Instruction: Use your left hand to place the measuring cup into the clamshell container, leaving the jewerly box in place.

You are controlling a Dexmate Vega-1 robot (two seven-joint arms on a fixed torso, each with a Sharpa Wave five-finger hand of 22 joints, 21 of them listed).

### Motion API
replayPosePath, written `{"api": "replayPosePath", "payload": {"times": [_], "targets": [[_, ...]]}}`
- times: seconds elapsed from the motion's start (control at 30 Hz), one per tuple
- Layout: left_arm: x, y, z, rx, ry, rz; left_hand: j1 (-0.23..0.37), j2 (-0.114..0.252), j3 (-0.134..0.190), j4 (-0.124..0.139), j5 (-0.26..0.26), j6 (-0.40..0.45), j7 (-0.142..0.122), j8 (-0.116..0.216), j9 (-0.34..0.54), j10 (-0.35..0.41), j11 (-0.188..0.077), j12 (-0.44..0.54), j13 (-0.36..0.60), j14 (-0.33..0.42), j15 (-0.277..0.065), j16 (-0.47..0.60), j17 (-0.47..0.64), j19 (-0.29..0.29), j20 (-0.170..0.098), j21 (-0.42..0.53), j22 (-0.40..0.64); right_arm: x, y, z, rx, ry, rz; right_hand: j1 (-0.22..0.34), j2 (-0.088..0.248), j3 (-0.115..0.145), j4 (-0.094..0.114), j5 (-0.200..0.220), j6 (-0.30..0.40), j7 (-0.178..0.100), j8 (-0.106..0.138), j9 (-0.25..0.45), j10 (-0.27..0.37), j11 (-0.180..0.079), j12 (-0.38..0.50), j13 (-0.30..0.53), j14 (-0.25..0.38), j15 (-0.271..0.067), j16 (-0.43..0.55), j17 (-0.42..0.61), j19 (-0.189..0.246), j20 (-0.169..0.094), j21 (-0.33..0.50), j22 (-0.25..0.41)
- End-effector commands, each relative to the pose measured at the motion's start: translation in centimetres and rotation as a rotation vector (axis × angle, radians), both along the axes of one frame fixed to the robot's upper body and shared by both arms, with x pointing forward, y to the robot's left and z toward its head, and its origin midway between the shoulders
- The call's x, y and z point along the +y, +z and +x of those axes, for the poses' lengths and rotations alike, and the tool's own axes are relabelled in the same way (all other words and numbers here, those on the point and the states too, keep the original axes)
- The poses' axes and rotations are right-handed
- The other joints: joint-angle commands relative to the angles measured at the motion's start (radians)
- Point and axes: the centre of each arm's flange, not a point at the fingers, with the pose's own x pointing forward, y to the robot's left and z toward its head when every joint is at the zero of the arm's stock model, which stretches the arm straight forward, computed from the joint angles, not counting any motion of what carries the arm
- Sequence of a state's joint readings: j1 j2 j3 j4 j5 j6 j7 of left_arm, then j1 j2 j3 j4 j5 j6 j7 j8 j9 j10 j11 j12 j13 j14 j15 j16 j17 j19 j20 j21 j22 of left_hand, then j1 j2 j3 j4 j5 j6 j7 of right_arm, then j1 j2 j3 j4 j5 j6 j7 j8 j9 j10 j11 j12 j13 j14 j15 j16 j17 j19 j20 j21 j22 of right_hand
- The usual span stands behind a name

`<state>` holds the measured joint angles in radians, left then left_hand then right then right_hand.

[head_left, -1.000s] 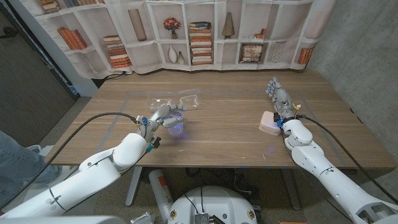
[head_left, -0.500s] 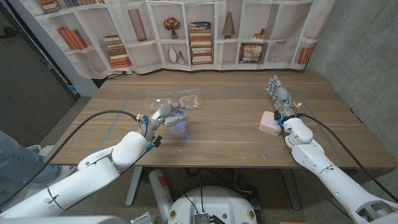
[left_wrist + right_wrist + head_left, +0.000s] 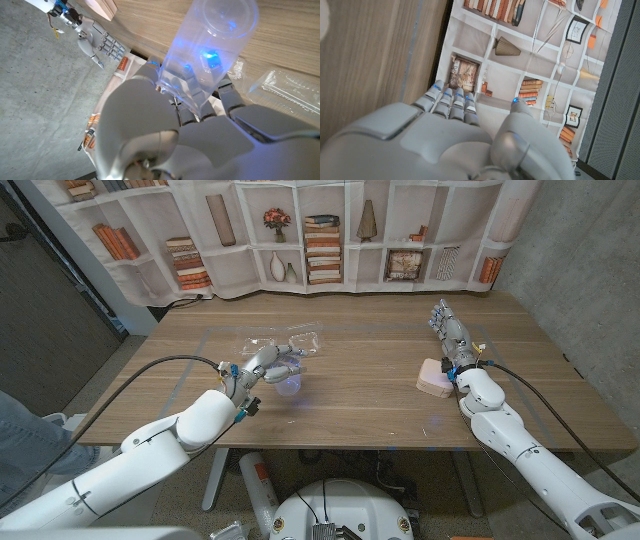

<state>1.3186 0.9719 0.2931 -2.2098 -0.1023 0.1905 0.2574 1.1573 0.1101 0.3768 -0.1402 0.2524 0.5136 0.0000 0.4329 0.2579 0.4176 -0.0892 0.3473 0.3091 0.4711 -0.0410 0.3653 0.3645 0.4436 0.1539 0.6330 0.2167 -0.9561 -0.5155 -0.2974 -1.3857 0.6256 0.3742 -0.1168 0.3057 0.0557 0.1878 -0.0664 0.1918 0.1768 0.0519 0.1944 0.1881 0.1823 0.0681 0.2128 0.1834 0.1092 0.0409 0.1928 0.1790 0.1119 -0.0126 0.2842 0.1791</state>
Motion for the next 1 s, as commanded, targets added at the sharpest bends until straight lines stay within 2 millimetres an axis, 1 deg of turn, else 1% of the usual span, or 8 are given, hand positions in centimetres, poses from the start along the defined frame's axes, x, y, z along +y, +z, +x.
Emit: {"api": "replayPosePath", "payload": {"times": [0.03,0.27,0.3,1.0], "targets": [[-0.1,0.7,-0.4,-0.003,-0.035,0.012,0.015,0.02,0.025,0.011,0.008,0.005,0.006,0.005,0.004,0.008,0.001,-0.001,0.006,0.008,-0.002,-0.001,0.005,-0.007,-0.001,0.01,0.003,-0.1,0.2,-0.4,-0.003,-0.003,-0.011,0.002,0.004,0.0,-0.005,0.0,0.008,0.0,0.003,0.003,0.007,0.003,0.003,0.004,0.008,-0.003,-0.003,0.004,0.005,-0.001,-0.007,0.002],[-0.3,1.3,-0.5,-0.01,-0.045,0.032,0.013,0.02,0.027,0.011,0.008,0.004,0.007,0.005,0.005,0.009,0.001,-0.003,0.008,0.008,0.0,-0.003,0.006,-0.009,-0.001,0.014,0.003,-0.2,0.3,-0.5,-0.004,-0.003,-0.012,0.002,0.005,0.0,-0.006,0.0,0.009,0.001,0.004,0.003,0.009,0.003,0.003,0.004,0.009,-0.003,-0.003,0.004,0.006,-0.001,-0.009,0.002],[-0.3,1.4,-0.5,-0.012,-0.046,0.035,0.013,0.02,0.027,0.011,0.008,0.004,0.006,0.005,0.005,0.009,0.005,-0.003,0.008,0.01,-0.002,-0.003,0.007,-0.009,-0.001,0.014,0.003,-0.2,0.3,-0.5,-0.004,-0.003,-0.012,0.002,0.005,0.0,-0.006,0.0,0.009,0.001,0.004,0.003,0.009,0.004,0.003,0.004,0.009,-0.003,-0.003,0.004,0.006,-0.001,-0.009,0.002],[-0.3,3.4,-0.8,-0.038,-0.058,0.068,0.008,0.018,0.032,0.011,0.01,0.005,0.006,0.006,0.006,0.009,0.0,-0.008,0.014,0.011,-0.001,-0.007,0.011,-0.018,-0.002,0.023,0.001,0.1,0.4,-0.1,0.0,0.002,-0.009,0.002,0.006,0.0,-0.007,0.0,0.011,0.002,0.004,0.003,0.01,0.003,0.003,0.004,0.011,-0.003,-0.003,0.004,0.007,0.001,-0.016,0.003]]}}
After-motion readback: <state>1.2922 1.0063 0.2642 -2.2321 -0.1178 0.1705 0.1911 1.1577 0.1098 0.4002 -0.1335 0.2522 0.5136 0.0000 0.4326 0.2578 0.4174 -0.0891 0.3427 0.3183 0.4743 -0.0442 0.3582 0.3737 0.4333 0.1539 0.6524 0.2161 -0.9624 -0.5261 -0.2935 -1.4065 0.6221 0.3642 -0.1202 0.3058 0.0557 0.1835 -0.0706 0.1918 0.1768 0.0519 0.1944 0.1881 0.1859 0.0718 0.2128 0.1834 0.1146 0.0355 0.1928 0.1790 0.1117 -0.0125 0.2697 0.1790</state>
